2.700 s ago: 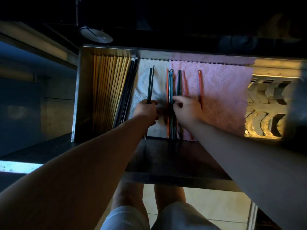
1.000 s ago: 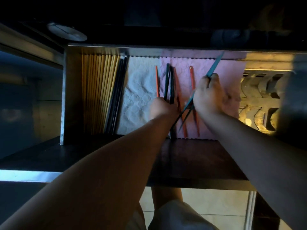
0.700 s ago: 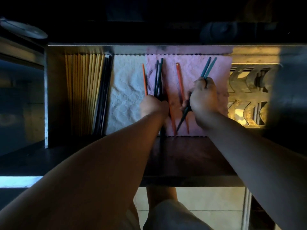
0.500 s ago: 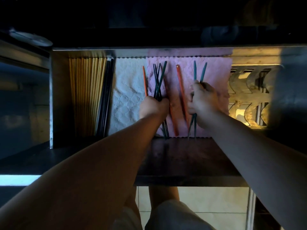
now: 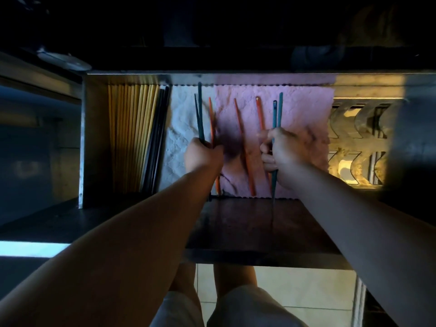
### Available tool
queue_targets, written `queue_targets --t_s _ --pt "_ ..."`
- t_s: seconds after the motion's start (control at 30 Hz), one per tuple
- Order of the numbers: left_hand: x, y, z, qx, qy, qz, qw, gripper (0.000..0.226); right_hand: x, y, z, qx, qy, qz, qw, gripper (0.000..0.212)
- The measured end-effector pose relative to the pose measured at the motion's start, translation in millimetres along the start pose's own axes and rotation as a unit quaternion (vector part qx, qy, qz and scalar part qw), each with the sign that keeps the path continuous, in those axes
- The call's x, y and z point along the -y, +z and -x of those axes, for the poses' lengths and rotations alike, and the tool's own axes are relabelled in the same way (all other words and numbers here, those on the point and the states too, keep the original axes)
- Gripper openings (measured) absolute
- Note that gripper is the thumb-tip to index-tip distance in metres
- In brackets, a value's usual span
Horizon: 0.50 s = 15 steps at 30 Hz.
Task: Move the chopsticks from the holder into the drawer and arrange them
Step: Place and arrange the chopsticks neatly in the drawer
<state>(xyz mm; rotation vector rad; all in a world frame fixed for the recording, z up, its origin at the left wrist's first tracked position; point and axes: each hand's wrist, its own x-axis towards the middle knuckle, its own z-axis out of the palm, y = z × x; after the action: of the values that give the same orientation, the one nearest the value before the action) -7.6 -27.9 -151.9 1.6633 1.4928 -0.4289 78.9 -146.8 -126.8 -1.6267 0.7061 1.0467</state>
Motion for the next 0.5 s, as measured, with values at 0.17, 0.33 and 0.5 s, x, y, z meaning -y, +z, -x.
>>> queue_targets --t_s 0.17,0.33,0.5 --pt "4 8 -4 -0.007 -0.049 -0.017 0.999 0.029 -2 -2 3 -0.004 -0.014 0.004 1.000 0.020" --pt "-6 4 9 0.006 -0.010 0.013 1.000 0.017 -4 -4 3 0.005 -0.029 -0.005 1.000 0.013" --pt "-13 11 16 0.090 0.016 0.061 0.994 0.027 -9 -1 2 0.023 -0.046 0.007 0.999 0.021"
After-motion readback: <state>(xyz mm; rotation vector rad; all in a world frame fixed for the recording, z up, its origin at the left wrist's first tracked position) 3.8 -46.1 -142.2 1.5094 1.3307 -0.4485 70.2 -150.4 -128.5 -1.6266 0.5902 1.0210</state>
